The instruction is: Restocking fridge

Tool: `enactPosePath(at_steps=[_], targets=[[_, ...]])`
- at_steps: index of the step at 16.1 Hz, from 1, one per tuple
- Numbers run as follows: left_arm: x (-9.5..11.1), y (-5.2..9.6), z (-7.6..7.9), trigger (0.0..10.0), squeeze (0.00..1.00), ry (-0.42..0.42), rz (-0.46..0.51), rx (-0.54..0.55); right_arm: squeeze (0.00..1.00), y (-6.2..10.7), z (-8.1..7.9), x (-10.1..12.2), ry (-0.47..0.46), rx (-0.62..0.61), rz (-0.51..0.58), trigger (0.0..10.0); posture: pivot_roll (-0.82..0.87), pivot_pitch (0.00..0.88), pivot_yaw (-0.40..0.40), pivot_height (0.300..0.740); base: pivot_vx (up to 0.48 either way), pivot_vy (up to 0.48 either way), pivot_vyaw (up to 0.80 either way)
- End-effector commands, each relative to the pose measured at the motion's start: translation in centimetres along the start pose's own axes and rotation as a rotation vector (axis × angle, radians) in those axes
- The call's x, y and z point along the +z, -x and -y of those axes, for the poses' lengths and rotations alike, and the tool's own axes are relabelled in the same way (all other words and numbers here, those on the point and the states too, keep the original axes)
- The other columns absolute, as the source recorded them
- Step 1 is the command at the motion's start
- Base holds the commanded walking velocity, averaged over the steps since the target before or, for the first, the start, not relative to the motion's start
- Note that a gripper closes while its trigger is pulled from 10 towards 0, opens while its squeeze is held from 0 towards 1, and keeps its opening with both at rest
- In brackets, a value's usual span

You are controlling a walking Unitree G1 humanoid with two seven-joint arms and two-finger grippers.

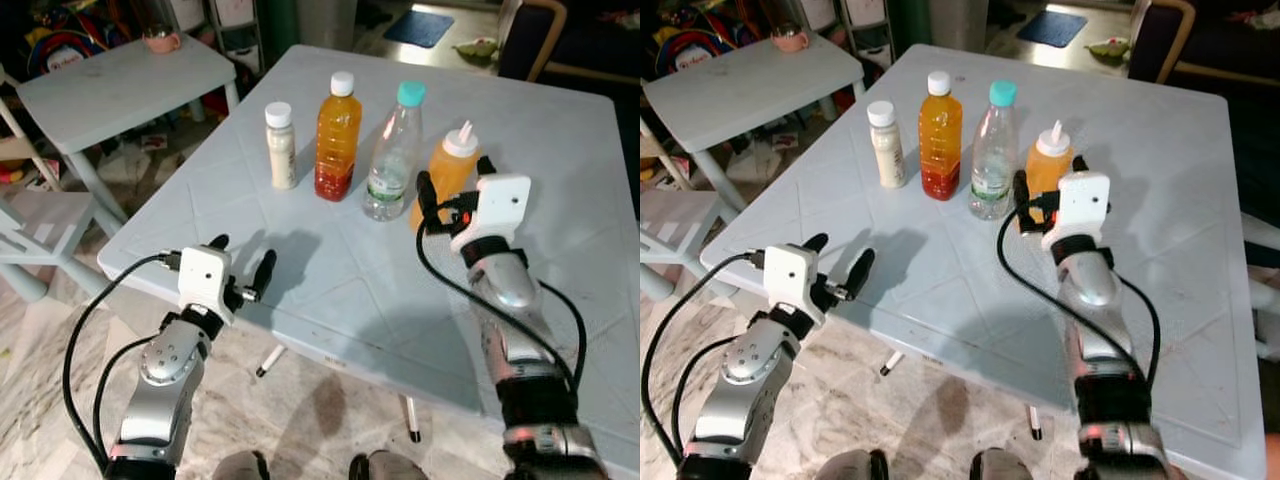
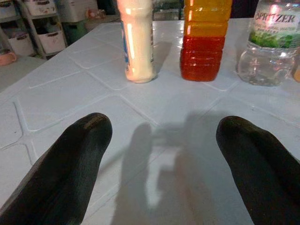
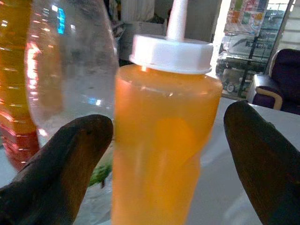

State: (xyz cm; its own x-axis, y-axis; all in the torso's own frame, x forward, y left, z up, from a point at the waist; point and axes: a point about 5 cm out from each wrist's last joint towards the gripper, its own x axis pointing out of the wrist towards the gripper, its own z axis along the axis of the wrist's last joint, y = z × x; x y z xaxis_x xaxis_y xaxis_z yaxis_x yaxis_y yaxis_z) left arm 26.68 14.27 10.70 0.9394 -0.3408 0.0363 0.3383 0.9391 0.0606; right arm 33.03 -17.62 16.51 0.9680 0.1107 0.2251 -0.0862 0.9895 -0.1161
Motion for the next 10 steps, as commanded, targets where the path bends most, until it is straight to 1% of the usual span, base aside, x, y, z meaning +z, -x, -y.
enactPosePath(at_steps=[1,3,8,10], targets=[[0.2,0.1,0.1,10.0,0.00,-0.008,0.002,-0.005,0.00,-0.4,0.2,0.1,0.005,-0.005,0.009,10.0,0.02,0.121,0.031,0.740,0.000,0.000,0.00],[0.2,0.1,0.1,10.0,0.00,-0.010,0.000,-0.008,0.00,-0.8,0.3,0.2,0.008,0.001,0.012,10.0,0.03,0.125,0.033,0.740,0.000,0.000,0.00],[0.4,0.3,0.0,10.0,0.00,-0.018,-0.005,-0.009,0.00,-2.9,0.4,0.8,0.019,0.028,0.028,10.0,0.05,0.139,0.036,0.740,0.000,0.000,0.00],[0.5,0.4,0.0,10.0,0.00,-0.020,-0.007,-0.008,0.00,-3.3,0.2,0.8,0.017,0.043,0.033,10.0,0.06,0.143,0.038,0.740,0.000,0.000,0.00]])
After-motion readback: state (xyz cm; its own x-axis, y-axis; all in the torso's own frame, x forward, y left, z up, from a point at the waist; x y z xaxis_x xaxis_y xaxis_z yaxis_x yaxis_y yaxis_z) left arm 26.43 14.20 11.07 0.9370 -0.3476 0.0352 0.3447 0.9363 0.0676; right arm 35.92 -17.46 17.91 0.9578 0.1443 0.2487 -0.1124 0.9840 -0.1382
